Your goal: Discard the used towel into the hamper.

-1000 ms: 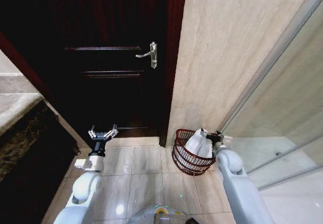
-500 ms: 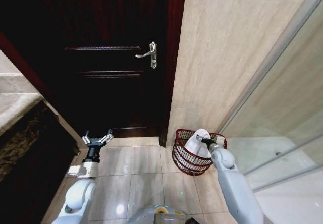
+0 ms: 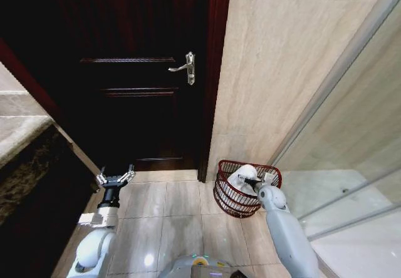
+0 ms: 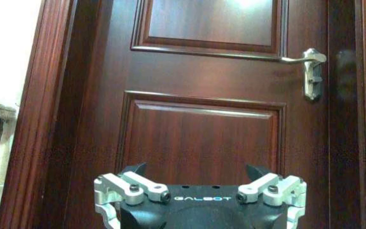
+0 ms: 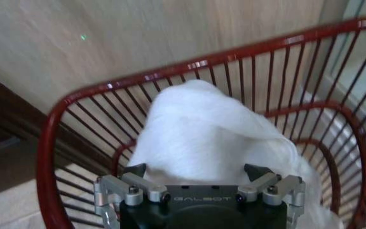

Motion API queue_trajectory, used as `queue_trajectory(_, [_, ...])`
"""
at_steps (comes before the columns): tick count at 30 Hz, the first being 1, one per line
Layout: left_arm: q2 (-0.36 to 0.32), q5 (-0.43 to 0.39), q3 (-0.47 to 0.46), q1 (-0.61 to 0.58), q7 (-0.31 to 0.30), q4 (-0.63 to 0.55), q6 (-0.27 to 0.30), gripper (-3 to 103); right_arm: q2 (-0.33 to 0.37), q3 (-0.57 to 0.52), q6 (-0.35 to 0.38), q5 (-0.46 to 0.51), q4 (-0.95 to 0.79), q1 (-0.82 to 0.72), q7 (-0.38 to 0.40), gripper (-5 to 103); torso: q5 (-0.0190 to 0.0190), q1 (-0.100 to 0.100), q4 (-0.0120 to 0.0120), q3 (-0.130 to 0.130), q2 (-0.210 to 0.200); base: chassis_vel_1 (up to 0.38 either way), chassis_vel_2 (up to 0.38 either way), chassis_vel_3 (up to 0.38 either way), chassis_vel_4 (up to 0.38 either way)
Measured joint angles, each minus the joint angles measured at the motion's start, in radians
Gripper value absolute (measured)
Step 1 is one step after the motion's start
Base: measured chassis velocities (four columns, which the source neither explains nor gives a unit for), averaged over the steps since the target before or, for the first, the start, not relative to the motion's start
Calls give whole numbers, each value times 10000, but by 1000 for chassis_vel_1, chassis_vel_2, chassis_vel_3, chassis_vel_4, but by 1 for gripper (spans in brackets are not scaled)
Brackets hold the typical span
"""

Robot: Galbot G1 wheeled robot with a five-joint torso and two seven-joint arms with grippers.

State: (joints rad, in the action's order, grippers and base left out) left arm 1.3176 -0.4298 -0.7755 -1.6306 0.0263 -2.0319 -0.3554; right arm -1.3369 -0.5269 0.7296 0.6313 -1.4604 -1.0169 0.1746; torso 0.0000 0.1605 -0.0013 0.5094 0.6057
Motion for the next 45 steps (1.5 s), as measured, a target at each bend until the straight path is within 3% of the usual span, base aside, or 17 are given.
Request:
queue_trajectory(8, [8,-28,79,124,8,128,-23,100,114,28,-234,-330,-843,-204,687,100,-1,0,1,0,0,0,0,0,0])
queue_trajectory(14, [18,-5,173,190,21,301,-115,100,290,146,-1275,-1603,-2086,-687,546,100,-2,-1,-3,0,0,0,0,0,0])
queue_trajectory(20, [60,12,193,201,28,311,-129,100,348,419,-1294,-1959,-2080,-324,521,100,-3,-1,0,0,0,0,0,0,0])
queue_trajectory(28, [59,-67,-16,128,27,321,-217,100,88,1016,-645,-1725,310,1251,386,100,0,0,1,1,0,0,0,0,0])
queue_trajectory(30, [43,-141,-94,131,26,360,-270,100,24,1108,-333,-1760,1359,1830,-7,100,0,0,0,1,0,0,0,0,0])
queue_trajectory(36, [96,-148,-93,114,26,395,-387,100,-106,1090,-257,-1915,1922,1941,-191,100,-1,0,-1,0,0,0,0,0,0])
queue_trajectory(45, [59,-307,-241,-70,49,361,-608,100,-178,957,-148,-3033,2685,1658,-212,100,0,0,0,0,0,0,0,0,0])
